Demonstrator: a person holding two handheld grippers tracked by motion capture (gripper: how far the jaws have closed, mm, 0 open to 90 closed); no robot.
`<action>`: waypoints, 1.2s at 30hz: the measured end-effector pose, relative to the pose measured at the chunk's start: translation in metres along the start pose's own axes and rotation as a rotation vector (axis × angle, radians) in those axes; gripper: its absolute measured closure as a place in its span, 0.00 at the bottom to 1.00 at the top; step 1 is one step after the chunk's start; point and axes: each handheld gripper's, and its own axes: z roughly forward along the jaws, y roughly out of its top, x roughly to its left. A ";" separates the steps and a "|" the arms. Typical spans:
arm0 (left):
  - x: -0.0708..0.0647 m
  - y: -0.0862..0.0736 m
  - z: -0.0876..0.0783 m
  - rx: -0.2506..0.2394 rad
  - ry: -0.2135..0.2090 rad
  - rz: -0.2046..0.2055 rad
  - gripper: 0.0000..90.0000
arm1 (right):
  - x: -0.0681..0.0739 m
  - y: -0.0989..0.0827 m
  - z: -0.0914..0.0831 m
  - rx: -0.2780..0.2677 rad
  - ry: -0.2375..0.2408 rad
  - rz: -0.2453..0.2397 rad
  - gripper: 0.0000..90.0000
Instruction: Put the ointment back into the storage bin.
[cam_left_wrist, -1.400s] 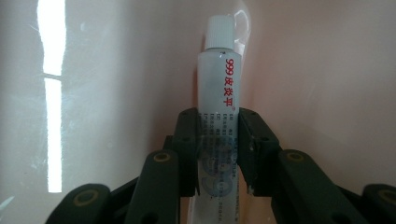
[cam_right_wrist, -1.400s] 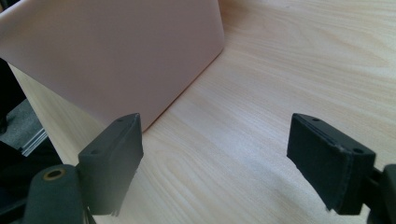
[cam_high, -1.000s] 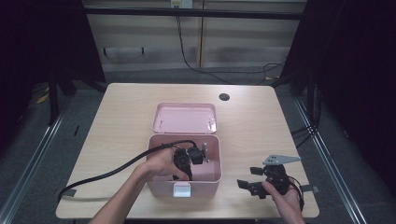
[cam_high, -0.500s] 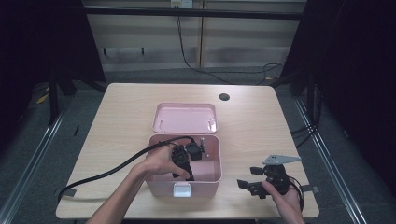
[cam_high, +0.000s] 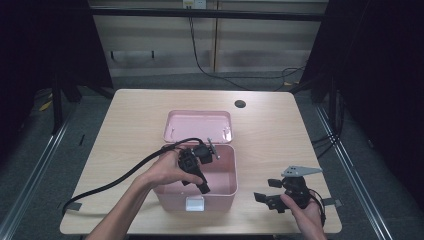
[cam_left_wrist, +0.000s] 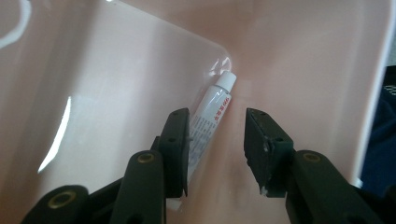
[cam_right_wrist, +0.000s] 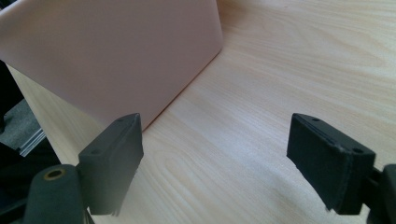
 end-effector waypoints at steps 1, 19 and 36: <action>-0.001 -0.001 -0.002 -0.001 0.003 0.008 0.68 | 0.000 0.000 0.000 0.000 0.000 0.002 0.20; -0.022 -0.015 -0.037 -0.090 0.074 0.051 0.61 | 0.000 0.000 0.000 0.002 0.000 0.003 0.20; -0.031 -0.047 -0.078 -0.166 0.172 0.039 0.57 | 0.000 0.000 0.000 0.001 -0.002 0.007 0.20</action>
